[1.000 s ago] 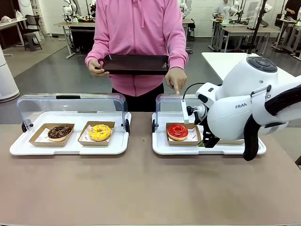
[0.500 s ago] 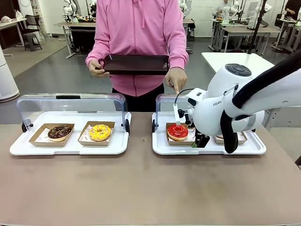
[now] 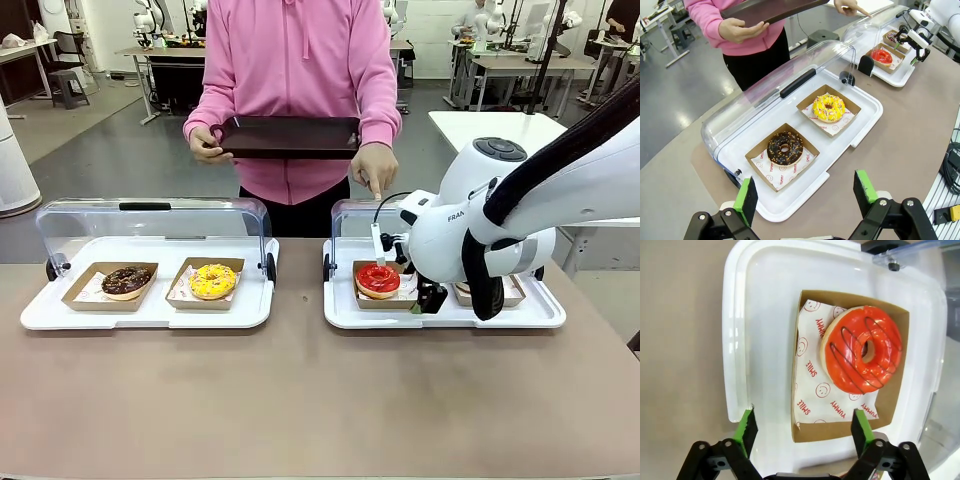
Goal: Provide the desired donut to the person.
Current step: Pick up and lift the Paper togo box containing the Donut pointed at by the person.
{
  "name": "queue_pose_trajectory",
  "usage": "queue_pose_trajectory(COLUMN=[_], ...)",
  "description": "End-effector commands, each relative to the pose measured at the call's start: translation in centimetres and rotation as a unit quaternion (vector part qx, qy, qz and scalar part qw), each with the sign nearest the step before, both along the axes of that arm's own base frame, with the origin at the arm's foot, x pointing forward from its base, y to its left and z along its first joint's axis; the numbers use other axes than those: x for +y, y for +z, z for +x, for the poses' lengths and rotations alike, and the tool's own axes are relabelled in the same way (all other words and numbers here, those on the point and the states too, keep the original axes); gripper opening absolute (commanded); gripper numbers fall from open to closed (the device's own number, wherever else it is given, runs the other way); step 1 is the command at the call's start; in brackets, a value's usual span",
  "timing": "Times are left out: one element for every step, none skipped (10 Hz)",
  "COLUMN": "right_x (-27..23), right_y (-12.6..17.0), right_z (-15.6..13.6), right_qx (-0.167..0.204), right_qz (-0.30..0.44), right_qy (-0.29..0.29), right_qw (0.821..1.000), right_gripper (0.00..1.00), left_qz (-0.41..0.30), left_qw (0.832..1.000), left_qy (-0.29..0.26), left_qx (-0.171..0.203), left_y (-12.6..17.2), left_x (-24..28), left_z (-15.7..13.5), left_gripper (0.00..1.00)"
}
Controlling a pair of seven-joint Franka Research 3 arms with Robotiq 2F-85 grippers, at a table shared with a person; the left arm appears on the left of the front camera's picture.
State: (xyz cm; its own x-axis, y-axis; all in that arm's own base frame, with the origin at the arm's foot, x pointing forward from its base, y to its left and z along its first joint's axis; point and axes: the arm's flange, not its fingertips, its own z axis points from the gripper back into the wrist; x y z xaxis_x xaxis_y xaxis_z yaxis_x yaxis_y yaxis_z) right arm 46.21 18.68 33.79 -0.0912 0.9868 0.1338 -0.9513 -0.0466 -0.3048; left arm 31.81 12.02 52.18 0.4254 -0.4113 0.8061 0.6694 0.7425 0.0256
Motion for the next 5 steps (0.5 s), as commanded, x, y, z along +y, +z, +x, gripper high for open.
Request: queue_pose_trajectory(right_x=[0.2, 0.2, 0.2, 0.2, 0.2], right_y=[0.1, -0.1, -0.6, -0.8, -0.9], right_z=[0.8, 1.0, 1.5, 1.7, 1.6], right_qx=[0.001, -0.001, 0.008, 0.013, 0.021], right_qz=[-0.016, -0.021, -0.032, -0.035, -0.037], right_qy=[0.005, 0.006, 0.005, 0.005, 0.009], right_qw=[1.0, 1.0, 0.999, 0.999, 0.999], right_gripper=[0.44, 0.0, 0.0, 0.0, 0.15], left_qz=[-0.007, -0.007, -0.007, -0.007, -0.007], left_qw=[1.0, 1.0, 1.0, 1.0, 1.0], left_qy=[0.0, 0.0, 0.0, 0.0, 0.0], left_qx=[-0.001, -0.001, -0.001, -0.001, -0.001], left_y=[-0.1, -0.1, -0.1, -0.1, -0.1], left_x=[0.1, 0.1, 0.1, 0.1, 0.1], left_z=[0.0, 0.0, 0.0, 0.0, 0.0], left_gripper=[1.0, 1.0, 1.0, 1.0, 1.0])
